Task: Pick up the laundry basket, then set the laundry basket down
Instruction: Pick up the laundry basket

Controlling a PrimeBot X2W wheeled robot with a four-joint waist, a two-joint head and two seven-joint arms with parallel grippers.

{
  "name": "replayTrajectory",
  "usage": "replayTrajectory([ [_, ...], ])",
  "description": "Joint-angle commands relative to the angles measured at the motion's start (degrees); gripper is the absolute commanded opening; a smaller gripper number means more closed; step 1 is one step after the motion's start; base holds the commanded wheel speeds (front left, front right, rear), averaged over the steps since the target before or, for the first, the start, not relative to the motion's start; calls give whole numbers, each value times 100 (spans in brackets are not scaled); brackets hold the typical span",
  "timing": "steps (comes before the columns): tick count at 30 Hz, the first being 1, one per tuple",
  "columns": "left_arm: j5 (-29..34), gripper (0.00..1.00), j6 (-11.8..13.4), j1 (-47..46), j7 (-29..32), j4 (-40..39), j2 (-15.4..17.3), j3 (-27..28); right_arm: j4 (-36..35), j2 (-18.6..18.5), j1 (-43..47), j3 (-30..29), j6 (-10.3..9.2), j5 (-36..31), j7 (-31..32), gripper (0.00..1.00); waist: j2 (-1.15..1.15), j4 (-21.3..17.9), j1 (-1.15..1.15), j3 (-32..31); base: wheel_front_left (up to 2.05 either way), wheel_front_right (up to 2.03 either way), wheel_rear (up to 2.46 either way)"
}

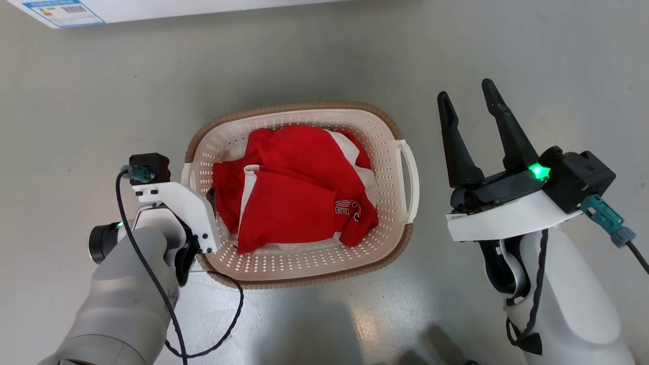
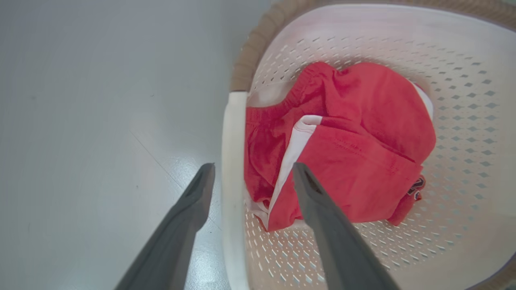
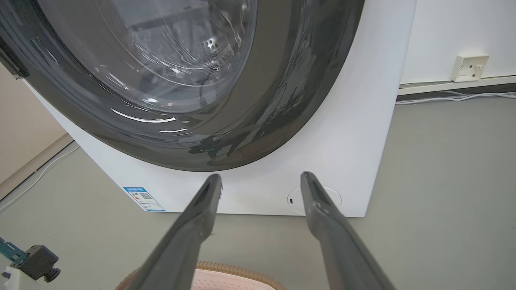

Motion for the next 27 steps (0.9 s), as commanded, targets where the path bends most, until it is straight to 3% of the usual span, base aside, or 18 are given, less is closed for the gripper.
replayTrajectory([
  [1, -52, 100, 42, 137, -69, -40, 105, 121, -107, 11, 147, 111, 40, 51, -54, 100, 0, 0, 0, -45, 0, 0, 0],
  [27, -166, 100, -329, 401, -1187, -66, 208, 204, 131, 118, 384, 105, 40, 206, -54, 100, 0, 23, 0, -1037, 0, 0, 0],
])
